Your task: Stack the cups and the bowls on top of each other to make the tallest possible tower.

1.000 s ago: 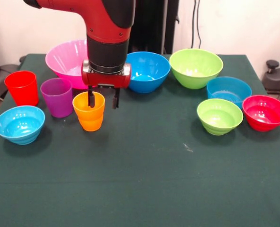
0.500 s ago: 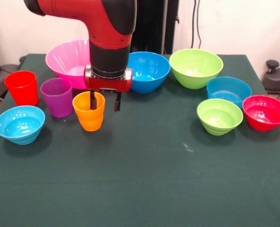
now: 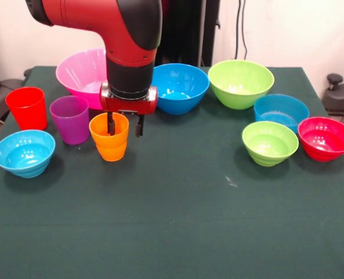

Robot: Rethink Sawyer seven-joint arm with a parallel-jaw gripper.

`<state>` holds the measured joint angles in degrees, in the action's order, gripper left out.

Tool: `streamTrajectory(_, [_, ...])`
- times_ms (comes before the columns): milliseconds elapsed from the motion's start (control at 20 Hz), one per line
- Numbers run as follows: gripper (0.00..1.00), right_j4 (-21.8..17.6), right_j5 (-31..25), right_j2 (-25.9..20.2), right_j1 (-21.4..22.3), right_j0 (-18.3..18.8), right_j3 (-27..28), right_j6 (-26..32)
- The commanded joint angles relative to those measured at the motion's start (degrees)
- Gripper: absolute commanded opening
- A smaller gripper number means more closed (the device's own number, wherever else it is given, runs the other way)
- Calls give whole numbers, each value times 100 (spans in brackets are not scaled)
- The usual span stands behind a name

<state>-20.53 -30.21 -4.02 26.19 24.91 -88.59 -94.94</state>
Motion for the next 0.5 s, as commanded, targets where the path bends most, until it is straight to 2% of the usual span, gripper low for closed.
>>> streamTrajectory(50, [100, 99, 448, -228, -190, 35, 153, -694])
streamTrajectory(500, [100, 104, 539, -239, -253, 41, 161, -715])
